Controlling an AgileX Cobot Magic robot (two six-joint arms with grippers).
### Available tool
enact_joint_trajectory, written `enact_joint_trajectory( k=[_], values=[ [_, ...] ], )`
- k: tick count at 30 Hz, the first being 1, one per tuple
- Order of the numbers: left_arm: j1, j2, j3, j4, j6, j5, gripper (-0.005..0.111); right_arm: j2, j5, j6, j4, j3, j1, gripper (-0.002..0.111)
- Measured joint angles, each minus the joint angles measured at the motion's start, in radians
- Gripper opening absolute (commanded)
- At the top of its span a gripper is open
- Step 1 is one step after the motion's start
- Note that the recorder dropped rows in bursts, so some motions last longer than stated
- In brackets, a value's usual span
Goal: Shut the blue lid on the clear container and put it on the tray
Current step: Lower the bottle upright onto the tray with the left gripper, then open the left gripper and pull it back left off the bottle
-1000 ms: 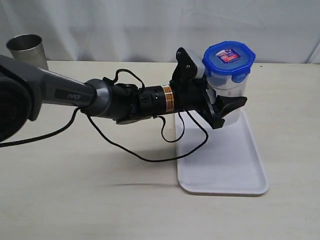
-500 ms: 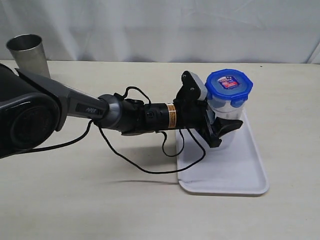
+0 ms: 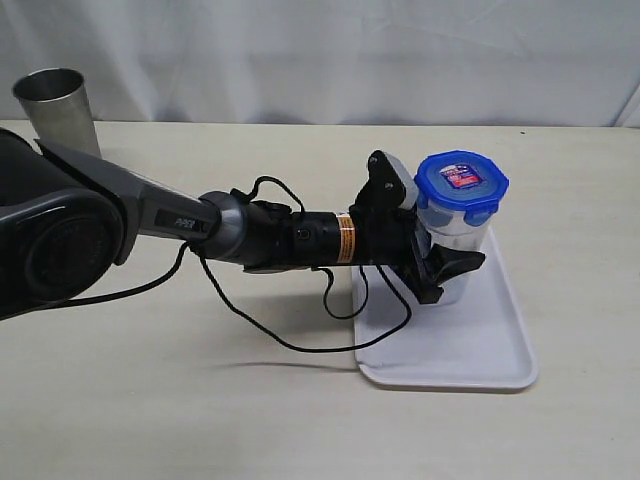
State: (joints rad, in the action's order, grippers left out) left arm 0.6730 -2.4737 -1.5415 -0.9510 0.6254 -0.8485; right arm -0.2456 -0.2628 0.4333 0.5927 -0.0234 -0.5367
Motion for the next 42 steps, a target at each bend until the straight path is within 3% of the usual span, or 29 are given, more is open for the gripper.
enact_joint_trajectory(
  k=[7, 9, 22, 42],
  values=[
    [0.0, 0.0, 0.0, 0.0, -0.002, -0.002, 0.092, 0.0, 0.002, 0.0, 0.0, 0.002, 0.0, 0.004],
    [0.0, 0.0, 0.0, 0.008, -0.005, -0.002, 0.101, 0.0, 0.002, 0.0, 0.0, 0.002, 0.0, 0.004],
    [0.0, 0.0, -0.002, 0.004, -0.007, 0.002, 0.103, 0.0, 0.002, 0.0, 0.0, 0.002, 0.0, 0.004],
    [-0.105, 0.024, -0.002, -0.297, 0.137, -0.027, 0.103, 0.0, 0.002, 0.002, 0.0, 0.002, 0.0, 0.004]
  ],
)
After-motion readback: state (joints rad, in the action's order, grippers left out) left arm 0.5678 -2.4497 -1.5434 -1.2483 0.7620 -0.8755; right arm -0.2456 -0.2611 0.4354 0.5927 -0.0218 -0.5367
